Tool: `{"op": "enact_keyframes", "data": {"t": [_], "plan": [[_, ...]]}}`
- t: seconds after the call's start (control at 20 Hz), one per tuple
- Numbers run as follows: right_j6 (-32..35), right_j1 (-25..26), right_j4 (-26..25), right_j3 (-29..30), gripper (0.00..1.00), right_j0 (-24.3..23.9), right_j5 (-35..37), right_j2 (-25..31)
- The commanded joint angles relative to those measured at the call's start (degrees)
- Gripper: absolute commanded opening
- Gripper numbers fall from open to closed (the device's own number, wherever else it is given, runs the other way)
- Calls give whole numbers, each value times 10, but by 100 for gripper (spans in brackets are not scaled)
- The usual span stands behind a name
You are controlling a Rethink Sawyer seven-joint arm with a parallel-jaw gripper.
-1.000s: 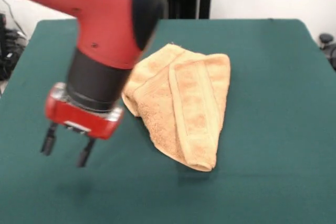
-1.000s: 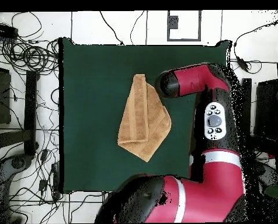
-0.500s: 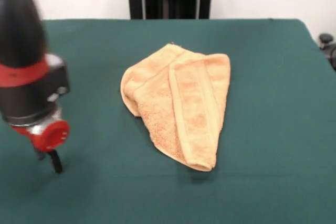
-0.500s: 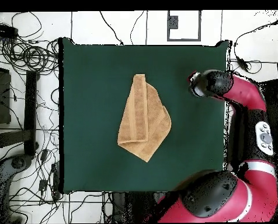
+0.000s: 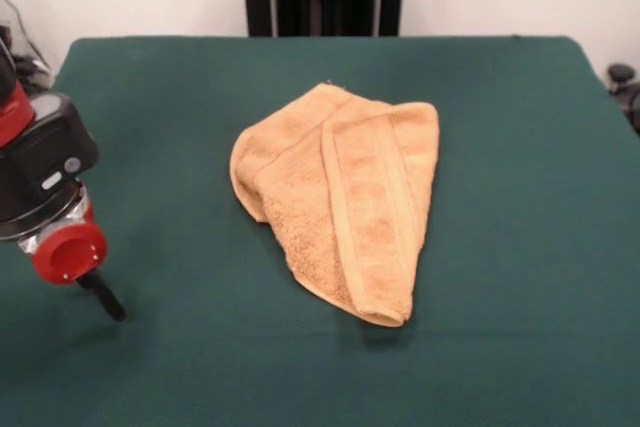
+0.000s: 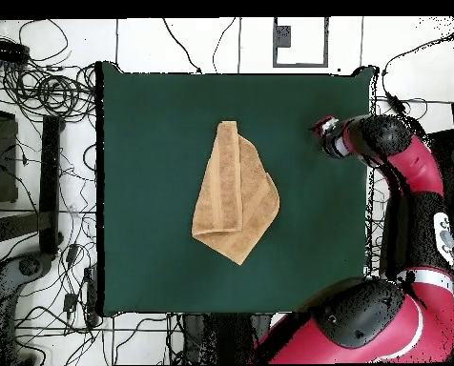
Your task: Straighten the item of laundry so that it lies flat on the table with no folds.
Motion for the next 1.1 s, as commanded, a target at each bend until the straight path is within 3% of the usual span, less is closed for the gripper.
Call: {"op": "enact_keyframes", "data": {"t": [0.05, 0.55, 1.1], "plan": [[1, 78, 64, 85, 100, 38, 122, 65], [78, 58, 159, 143, 100, 39, 163, 51], [74, 39, 190, 191, 100, 40, 158, 30]]}}
